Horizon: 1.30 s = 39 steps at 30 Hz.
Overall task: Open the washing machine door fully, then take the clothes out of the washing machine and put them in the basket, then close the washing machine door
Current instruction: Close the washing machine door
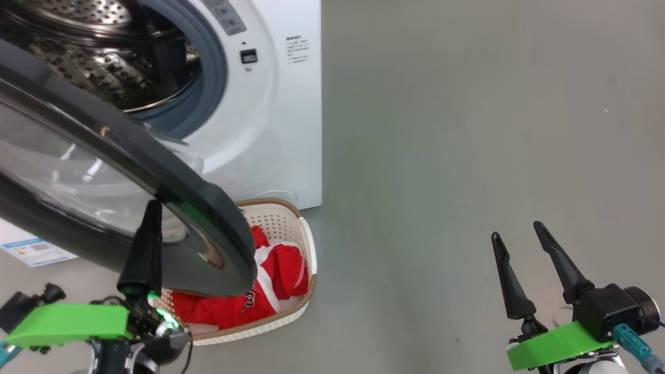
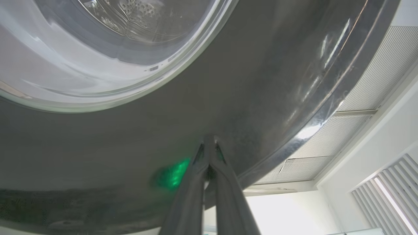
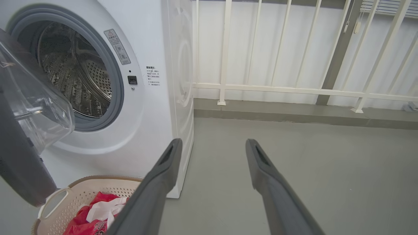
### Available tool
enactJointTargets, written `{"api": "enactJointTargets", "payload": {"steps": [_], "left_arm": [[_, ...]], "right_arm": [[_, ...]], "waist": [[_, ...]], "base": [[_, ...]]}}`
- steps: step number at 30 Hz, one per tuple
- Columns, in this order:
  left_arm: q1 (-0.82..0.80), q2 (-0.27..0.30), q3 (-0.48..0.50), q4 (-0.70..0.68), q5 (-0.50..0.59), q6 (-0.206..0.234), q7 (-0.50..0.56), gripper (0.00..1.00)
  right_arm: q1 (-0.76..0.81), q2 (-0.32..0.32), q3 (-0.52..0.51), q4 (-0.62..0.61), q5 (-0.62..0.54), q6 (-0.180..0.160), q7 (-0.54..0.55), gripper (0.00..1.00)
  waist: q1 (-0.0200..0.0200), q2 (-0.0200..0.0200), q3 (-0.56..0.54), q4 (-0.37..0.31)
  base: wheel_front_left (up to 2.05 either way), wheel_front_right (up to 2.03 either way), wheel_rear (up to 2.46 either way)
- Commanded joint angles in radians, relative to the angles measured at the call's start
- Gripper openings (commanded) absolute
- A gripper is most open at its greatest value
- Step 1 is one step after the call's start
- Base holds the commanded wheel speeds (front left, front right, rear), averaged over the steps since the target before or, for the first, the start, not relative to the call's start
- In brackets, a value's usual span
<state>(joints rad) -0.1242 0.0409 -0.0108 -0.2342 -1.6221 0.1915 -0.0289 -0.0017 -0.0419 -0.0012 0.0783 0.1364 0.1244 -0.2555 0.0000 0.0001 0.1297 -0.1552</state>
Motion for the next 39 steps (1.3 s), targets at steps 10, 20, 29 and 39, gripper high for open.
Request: {"api": "enactJointTargets", "payload": {"steps": [10, 20, 29, 39], "left_arm": [[-0.138, 0.009, 0.042, 0.042, -0.002, -0.060, -0.065, 0.00], [-0.278, 0.016, 0.034, 0.099, 0.014, -0.092, -0.076, 0.00], [-0.412, 0.032, 0.051, 0.193, 0.025, -0.123, -0.085, 0.00], [-0.545, 0.041, 0.034, 0.266, 0.062, -0.158, -0.095, 0.00]], "right_arm": [[-0.049, -0.008, 0.023, -0.021, 0.027, 0.006, -0.006, 1.00], [-0.079, -0.008, 0.028, -0.027, 0.037, 0.006, -0.006, 1.00], [-0.113, -0.008, 0.033, -0.028, 0.046, 0.006, -0.006, 1.00], [-0.148, -0.008, 0.045, -0.027, 0.057, 0.006, -0.006, 1.00]], "waist": [[0.0000, -0.0001, 0.038, -0.059], [0.0000, -0.0001, 0.110, -0.089], [0.0000, -0.0001, 0.184, -0.110], [0.0000, -0.0001, 0.242, -0.118]], "base": [[0.00, 0.00, 0.00], [0.00, 0.00, 0.00], [0.00, 0.00, 0.00], [0.00, 0.00, 0.00]]}}
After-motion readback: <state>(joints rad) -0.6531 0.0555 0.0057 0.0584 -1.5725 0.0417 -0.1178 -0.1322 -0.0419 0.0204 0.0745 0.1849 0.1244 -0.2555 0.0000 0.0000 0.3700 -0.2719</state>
